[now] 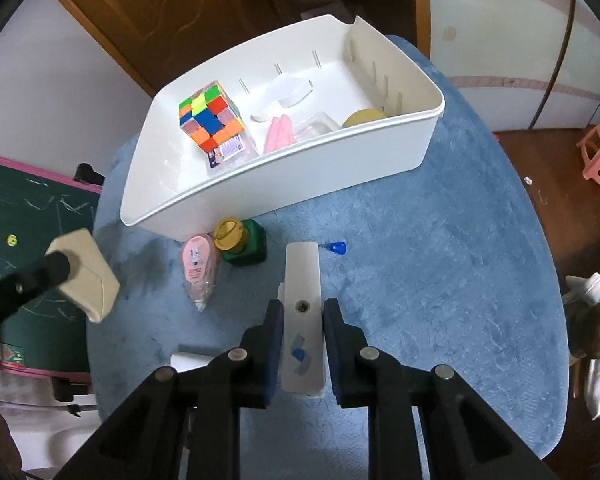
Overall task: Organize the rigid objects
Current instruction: 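Carry the beige block and white toy into the tray and open both tools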
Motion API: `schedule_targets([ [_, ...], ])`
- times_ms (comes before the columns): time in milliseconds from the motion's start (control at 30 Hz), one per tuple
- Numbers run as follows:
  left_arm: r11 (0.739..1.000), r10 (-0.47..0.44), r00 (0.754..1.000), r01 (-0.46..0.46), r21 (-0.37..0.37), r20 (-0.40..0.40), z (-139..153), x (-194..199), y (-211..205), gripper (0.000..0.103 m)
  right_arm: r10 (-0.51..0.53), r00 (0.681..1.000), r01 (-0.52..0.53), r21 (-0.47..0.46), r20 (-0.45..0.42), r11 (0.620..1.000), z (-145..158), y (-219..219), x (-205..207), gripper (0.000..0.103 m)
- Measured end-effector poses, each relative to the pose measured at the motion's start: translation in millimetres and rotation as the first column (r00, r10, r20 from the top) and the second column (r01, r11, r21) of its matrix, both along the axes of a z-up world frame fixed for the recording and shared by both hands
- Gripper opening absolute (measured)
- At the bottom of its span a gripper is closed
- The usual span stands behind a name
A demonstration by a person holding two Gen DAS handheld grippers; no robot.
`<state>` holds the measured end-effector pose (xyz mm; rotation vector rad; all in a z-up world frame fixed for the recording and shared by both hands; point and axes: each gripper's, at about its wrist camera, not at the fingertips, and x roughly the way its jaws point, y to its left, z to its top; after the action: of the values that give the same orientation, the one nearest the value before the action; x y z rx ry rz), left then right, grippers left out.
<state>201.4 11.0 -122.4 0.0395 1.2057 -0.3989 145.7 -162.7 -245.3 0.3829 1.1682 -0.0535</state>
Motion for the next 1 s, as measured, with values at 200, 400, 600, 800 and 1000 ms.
schedule_targets([
  [200, 0.999, -0.041, 0.998, 0.042, -0.025, 0.056, 33.5, 19.0, -24.8, 0.029, 0.054, 0.996, -0.057, 0.042, 0.078, 0.997, 73.9, -21.0, 4.1, 0.020],
  [400, 0.996, -0.059, 0.992, 0.066, -0.059, 0.113, 67.4, 59.3, -47.7, 0.029, 0.085, 0.980, -0.093, 0.032, 0.179, 0.995, 135.4, -39.2, 35.2, 0.020],
  [600, 0.994, -0.060, 0.990, 0.072, -0.088, 0.129, 83.1, 109.2, -70.5, 0.029, 0.083, 0.968, -0.088, 0.012, 0.236, 0.996, 170.3, -64.2, 82.4, 0.020],
  [800, 0.992, -0.036, 0.998, 0.043, -0.119, 0.060, 57.0, 164.8, -92.6, 0.029, 0.034, 0.982, -0.042, 0.037, 0.186, 0.998, 155.1, -92.2, 132.1, 0.020],
  [1000, 0.996, -0.036, 0.999, 0.036, -0.076, 0.003, 7.1, 197.9, -113.9, 0.029, 0.000, 0.995, -0.002, 0.011, 0.102, 1.000, 113.6, -102.4, 167.5, 0.020],
])
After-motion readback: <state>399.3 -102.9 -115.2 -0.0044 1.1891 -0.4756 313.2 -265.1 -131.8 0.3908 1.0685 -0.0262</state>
